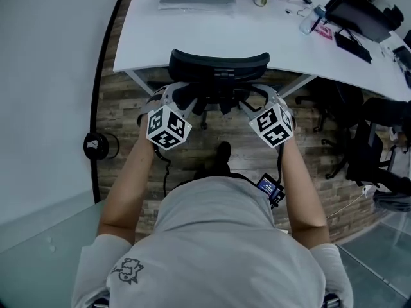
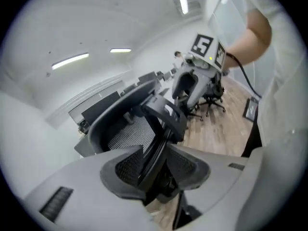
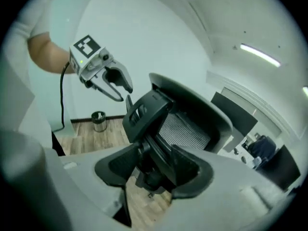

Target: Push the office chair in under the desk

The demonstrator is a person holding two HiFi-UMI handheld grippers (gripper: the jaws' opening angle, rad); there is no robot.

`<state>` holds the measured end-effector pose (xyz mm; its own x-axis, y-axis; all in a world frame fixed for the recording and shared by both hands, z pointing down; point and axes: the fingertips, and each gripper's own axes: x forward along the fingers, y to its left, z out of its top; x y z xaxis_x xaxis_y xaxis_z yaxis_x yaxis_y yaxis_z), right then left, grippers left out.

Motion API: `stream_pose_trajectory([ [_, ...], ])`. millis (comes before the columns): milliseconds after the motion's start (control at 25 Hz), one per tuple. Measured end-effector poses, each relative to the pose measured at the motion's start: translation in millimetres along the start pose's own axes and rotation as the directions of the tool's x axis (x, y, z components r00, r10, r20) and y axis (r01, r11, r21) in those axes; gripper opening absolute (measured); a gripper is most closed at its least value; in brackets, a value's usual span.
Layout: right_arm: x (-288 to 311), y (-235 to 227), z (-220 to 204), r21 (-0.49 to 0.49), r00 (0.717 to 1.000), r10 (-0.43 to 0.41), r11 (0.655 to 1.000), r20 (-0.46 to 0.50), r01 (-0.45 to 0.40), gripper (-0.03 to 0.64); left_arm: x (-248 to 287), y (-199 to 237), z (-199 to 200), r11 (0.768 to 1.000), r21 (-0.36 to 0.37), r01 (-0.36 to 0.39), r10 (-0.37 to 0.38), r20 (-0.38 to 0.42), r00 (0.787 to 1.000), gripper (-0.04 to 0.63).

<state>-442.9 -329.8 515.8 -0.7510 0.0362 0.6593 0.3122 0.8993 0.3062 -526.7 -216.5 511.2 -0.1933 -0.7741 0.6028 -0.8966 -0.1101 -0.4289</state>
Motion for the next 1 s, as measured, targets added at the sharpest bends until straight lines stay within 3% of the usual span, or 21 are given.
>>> stream_pose_trajectory([
  [160,-28,20,33,0.151,0.990,-0.023,0.989,0.138,0.002,0.207,-41,0,17,0.967,-0.253,0.004,0.037,0.156,0.987,0.149],
  [320,-55,45,61,0.235,0.966,-0.067,0.972,0.249,0.007,0.165,-83,-6,36,0.925,-0.379,0.035,0.082,0.287,0.954,0.147],
  [560,-101,84,86,0.269,0.920,-0.171,0.960,0.353,0.075,0.077,-149,-29,61,0.883,-0.459,0.100,0.126,0.436,0.891,0.105],
  [640,-114,98,89,0.282,0.908,-0.191,0.956,0.373,0.085,0.042,-165,-39,62,0.883,-0.457,0.109,0.131,0.462,0.877,0.068],
  [760,-124,122,86,0.279,0.913,-0.192,0.956,0.361,0.091,0.005,-181,-53,57,0.889,-0.443,0.115,0.127,0.480,0.868,0.005],
  [1000,-142,161,75,0.265,0.930,-0.164,0.961,0.328,0.075,0.005,-196,-86,51,0.880,-0.433,0.197,0.057,0.507,0.860,-0.002],
])
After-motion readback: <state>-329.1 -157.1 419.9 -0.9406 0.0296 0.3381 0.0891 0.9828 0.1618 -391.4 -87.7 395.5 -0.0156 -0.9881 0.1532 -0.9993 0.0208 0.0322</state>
